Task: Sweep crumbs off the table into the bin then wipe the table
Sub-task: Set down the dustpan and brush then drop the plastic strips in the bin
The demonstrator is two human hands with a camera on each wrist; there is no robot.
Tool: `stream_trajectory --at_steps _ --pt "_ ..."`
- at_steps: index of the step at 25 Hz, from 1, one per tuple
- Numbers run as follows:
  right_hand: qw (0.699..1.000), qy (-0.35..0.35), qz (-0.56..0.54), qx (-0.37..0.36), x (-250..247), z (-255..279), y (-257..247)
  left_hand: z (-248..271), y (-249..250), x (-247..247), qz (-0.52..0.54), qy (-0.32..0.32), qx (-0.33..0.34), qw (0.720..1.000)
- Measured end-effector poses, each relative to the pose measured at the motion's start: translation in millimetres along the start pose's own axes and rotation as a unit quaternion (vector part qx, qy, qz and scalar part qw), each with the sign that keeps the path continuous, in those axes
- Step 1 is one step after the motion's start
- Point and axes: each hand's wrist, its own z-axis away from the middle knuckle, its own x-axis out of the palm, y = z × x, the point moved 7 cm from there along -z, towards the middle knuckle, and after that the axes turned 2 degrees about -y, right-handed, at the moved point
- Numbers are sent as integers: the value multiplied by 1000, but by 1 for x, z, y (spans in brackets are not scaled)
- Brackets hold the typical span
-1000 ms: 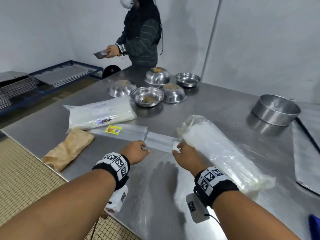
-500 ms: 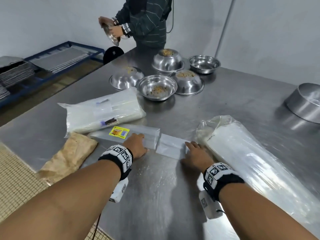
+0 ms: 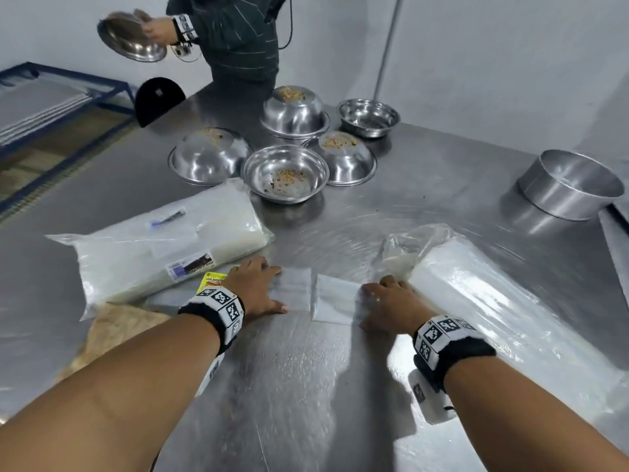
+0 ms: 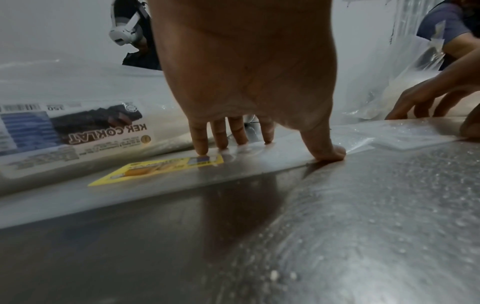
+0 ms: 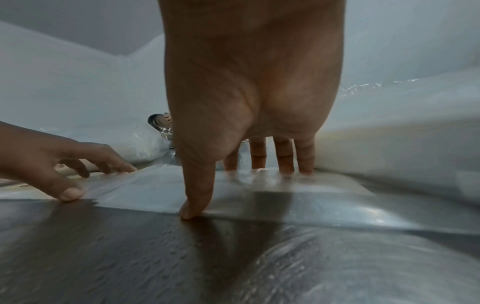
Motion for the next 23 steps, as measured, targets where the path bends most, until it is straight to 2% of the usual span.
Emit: stream_trajectory --at_steps 6,10,15,17,20,23 --pt "999 19 -31 6 -3 5 3 -1 -2 -5 -16 12 7 1000" --pt "995 39 -88 40 -3 12 3 2 0 -5 90 56 17 994" --pt "986 85 -137 31 2 18 6 8 -1 -14 172 111 16 979" --pt "967 130 -210 53 -17 26 8 12 5 -33 222 151 23 963" --pt "925 224 -297 74 -61 48 10 14 19 -67 322 211 22 923" --pt "875 296 -372 92 -97 70 18 11 46 -102 367 220 47 903"
